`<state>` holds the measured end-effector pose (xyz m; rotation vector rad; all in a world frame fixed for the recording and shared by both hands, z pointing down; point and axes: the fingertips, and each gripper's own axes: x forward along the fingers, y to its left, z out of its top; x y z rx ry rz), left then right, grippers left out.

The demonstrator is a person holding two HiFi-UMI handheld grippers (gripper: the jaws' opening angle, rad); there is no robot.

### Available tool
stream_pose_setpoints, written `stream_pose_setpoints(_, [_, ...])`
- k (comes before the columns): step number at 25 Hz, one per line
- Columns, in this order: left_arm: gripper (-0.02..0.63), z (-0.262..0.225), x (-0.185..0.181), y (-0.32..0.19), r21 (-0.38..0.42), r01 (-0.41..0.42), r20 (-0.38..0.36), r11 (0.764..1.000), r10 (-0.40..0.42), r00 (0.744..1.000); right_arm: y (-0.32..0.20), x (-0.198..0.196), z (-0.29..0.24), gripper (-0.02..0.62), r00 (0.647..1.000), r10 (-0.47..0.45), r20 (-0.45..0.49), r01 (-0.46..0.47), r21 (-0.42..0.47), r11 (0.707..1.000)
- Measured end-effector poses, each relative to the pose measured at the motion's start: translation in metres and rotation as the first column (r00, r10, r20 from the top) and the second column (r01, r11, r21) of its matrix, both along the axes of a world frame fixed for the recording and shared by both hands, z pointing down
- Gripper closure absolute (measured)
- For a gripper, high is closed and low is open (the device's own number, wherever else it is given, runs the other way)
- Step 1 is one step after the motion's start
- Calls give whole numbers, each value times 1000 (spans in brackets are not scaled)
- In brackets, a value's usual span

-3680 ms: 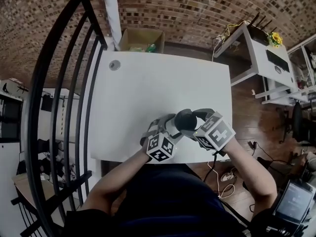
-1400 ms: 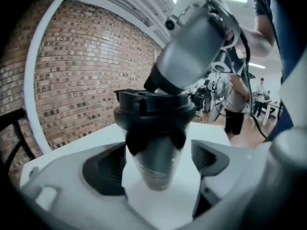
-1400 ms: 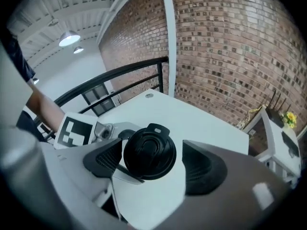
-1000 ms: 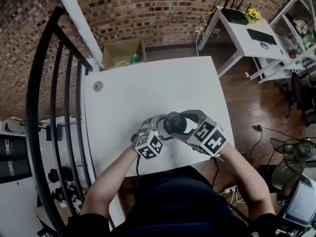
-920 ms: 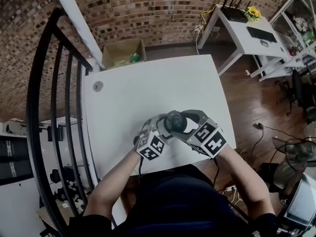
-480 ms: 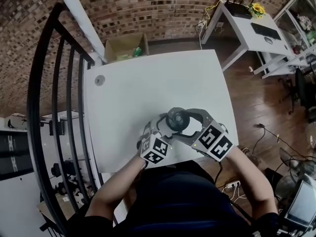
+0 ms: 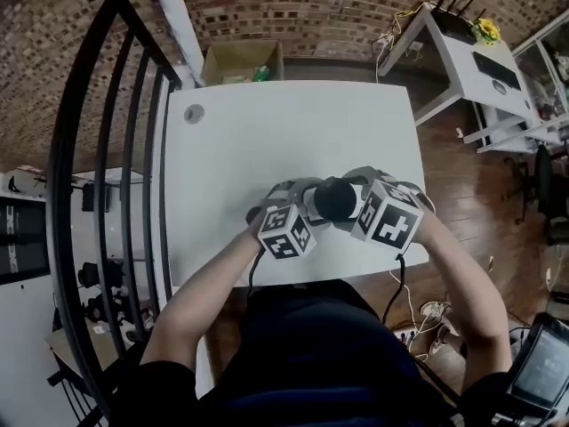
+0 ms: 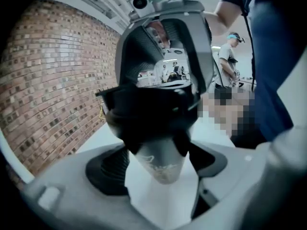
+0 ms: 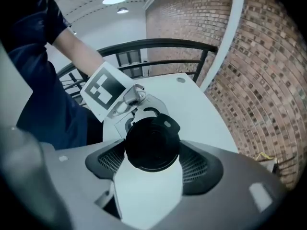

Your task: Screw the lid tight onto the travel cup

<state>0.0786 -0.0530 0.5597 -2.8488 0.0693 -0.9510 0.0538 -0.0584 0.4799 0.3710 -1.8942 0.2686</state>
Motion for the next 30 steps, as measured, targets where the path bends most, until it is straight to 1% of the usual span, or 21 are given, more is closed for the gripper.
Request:
stream_pose_setpoints(2, [216,-2,1,0,-8,99,-28,995,-100,995,2,2,-1,238,987,154,53,-153,-21,988])
stream_pose_setpoints(3, [216,-2,1,0,-18,160,-43,987,-161,986,2,2,-2,237,967,239,84,-237,-30,971])
stream_pose_setpoints(5, [216,-3,0,-2,-44,280,-64,959,-282,957,1,1,-1,236,921,371,122,-371,-27,928])
stream_pose_setpoints(7, [216,-2,-1,-5,-64,375,-74,925,-379,922,0,-1,-2,240,879,456,137,-459,-11,888])
stream_pose_setpoints(10, [210,-2,1,-7,-69,471,-84,880,-475,876,-1,1,-1,242,821,551,151,-557,2,830])
stream_pose_setpoints(12, [207,-1,2,-7,-70,498,-92,864,-503,860,0,3,2,242,794,586,162,-594,5,804])
stream_pose_setpoints(13, [206,0,2,-6,-74,489,-96,869,-494,864,1,3,3,242,793,585,169,-594,0,805])
stream_pose_setpoints(14, [206,0,2,-3,-78,459,-102,885,-465,879,2,2,3,242,806,565,178,-572,-11,820])
stream_pose_setpoints(16, [184,-1,-2,1,-59,340,-111,939,-345,932,3,0,1,232,864,467,191,-469,-38,883])
stream_pose_setpoints(17, [175,-3,-5,2,-31,265,-111,964,-266,957,3,0,-1,199,897,400,187,-400,-42,916])
stream_pose_setpoints(19, [174,-5,-7,0,14,120,-95,993,-118,989,1,1,-5,195,951,269,156,-266,-36,963])
stream_pose_setpoints(21, [169,-5,-5,0,16,5,-71,1000,-4,997,1,-2,-5,196,981,162,103,-160,-32,987])
stream_pose_setpoints(22, [169,-3,-4,2,8,-33,-59,999,33,998,1,-3,-2,196,989,123,78,-121,-30,992])
stream_pose_setpoints(23, [177,-2,-3,4,1,-50,-49,999,50,998,3,-4,1,199,993,102,64,-100,-27,995])
stream_pose_setpoints(24, [208,-1,-1,5,-2,-46,-45,999,46,998,4,-5,3,211,993,102,63,-101,-24,995])
stream_pose_setpoints(25, [209,-1,-1,6,-4,-22,-48,1000,22,999,5,-5,5,216,989,127,77,-125,-24,992])
stream_pose_setpoints(26, [210,-1,0,6,-7,18,-57,1000,-19,998,5,-4,6,219,979,177,104,-175,-28,984])
stream_pose_setpoints(27, [210,0,-1,5,-11,72,-69,997,-73,995,4,-2,8,218,957,251,144,-248,-40,968])
stream_pose_setpoints(28, [210,0,-2,4,-18,137,-82,990,-138,987,2,1,10,215,919,343,195,-338,-59,939])
stream_pose_setpoints(29, [210,0,-3,2,-27,210,-97,977,-212,972,-1,3,10,215,856,444,265,-439,-82,895])
stream_pose_setpoints(30, [210,1,-6,0,-39,283,-111,958,-286,952,-6,4,6,215,764,541,352,-539,-113,834])
